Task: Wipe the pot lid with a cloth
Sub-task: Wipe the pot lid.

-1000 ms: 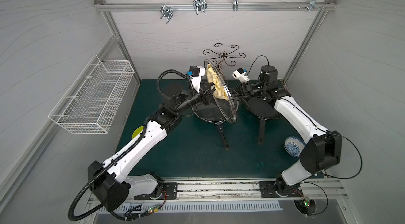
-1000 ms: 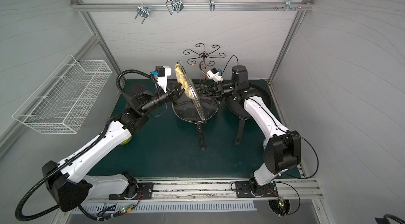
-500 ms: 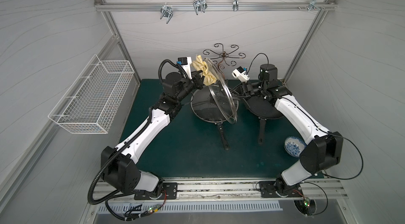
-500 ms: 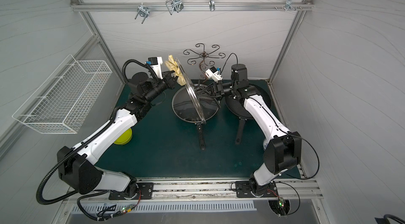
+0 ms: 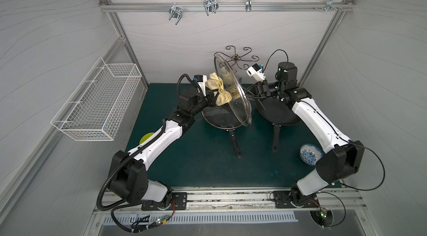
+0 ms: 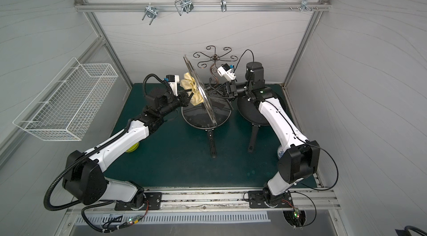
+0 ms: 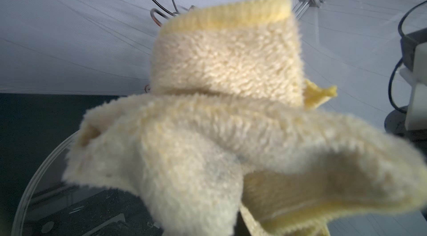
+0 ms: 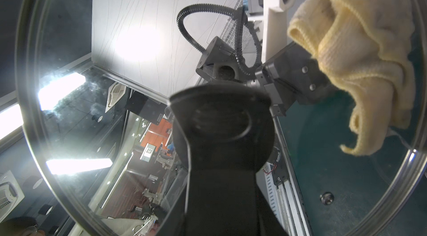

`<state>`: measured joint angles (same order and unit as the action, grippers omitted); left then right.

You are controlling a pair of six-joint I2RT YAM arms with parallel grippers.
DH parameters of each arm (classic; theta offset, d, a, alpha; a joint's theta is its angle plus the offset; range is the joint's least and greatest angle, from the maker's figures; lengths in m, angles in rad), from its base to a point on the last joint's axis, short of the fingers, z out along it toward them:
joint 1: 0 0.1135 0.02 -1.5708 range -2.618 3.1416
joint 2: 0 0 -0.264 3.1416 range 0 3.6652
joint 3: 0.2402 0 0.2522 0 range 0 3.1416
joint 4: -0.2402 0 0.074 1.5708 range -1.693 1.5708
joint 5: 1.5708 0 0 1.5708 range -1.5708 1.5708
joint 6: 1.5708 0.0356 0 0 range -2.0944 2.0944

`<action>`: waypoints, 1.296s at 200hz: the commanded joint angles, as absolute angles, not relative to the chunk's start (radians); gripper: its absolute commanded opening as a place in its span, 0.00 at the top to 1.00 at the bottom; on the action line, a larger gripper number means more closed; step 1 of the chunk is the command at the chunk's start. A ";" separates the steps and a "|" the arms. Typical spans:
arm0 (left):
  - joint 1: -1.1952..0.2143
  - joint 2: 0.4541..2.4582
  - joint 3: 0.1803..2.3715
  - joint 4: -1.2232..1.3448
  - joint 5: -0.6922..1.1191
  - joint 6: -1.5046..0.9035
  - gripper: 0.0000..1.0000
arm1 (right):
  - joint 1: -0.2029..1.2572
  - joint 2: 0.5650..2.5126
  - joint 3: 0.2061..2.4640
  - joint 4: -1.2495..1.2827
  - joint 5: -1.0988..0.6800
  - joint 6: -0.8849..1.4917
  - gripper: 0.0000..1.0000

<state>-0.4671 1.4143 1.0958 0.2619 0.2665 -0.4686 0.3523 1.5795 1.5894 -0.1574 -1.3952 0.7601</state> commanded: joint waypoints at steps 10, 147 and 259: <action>-0.512 1.361 1.088 0.291 0.348 -0.410 1.00 | 0.322 1.584 1.642 -0.029 -1.376 0.799 1.00; -0.618 1.251 1.220 0.104 0.623 -0.134 1.00 | 0.296 1.644 1.647 0.008 -1.306 0.870 1.00; -0.591 1.319 1.384 0.287 0.126 -0.284 1.00 | 0.346 1.576 1.568 0.019 -1.388 0.832 1.00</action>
